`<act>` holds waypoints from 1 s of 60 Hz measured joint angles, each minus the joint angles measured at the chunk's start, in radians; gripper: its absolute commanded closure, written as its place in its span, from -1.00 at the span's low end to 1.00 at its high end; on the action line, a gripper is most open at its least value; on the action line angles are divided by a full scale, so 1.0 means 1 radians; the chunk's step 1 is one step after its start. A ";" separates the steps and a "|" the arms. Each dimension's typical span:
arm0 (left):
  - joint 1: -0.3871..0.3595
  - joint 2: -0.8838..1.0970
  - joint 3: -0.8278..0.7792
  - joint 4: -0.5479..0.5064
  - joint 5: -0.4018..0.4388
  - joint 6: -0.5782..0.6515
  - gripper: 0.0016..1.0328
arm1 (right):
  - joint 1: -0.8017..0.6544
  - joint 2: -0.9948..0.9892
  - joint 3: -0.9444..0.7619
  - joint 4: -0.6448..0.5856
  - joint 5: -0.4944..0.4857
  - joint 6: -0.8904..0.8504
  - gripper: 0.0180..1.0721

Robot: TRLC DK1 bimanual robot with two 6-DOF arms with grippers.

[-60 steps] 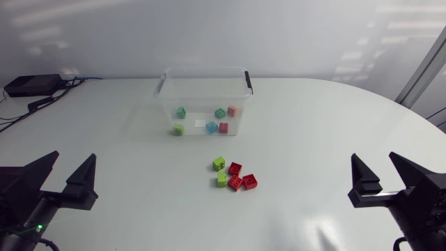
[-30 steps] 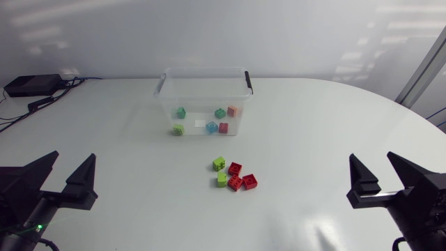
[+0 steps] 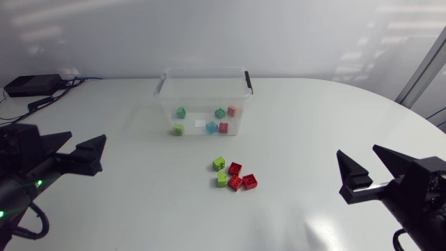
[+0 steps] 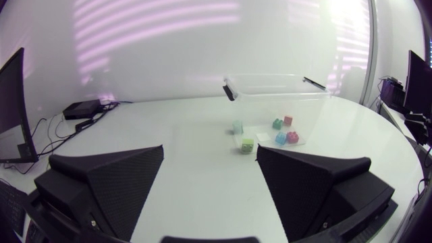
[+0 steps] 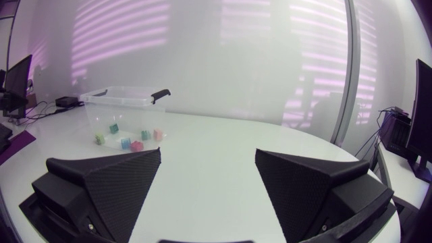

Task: Place the duplo bricks in the container

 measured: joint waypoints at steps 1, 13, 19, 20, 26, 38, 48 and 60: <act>-0.010 0.039 0.025 -0.010 0.000 -0.001 -0.86 | 0.002 0.024 0.013 0.000 0.000 0.003 -0.92; -0.127 0.433 0.304 -0.196 -0.023 0.072 -0.87 | 0.033 0.277 0.163 -0.026 0.002 0.026 -0.92; -0.190 0.605 0.397 -0.212 -0.023 0.137 -0.87 | 0.054 0.333 0.190 -0.042 -0.002 0.041 -0.92; -0.200 0.638 0.415 -0.222 -0.023 0.147 -0.87 | 0.060 0.341 0.192 -0.047 -0.002 0.044 -0.92; -0.240 0.806 0.510 -0.286 -0.011 0.180 -0.87 | 0.087 0.373 0.193 -0.071 -0.006 0.063 -0.92; -0.327 1.015 0.624 -0.306 0.047 0.235 -0.86 | 0.097 0.512 0.220 -0.104 -0.061 0.097 -0.92; -0.406 1.143 0.739 -0.306 0.087 0.243 -0.80 | 0.129 0.679 0.331 -0.254 -0.062 0.104 -0.92; -0.444 1.258 0.832 -0.314 0.122 0.284 -0.65 | 0.181 0.814 0.428 -0.372 -0.148 0.035 -0.92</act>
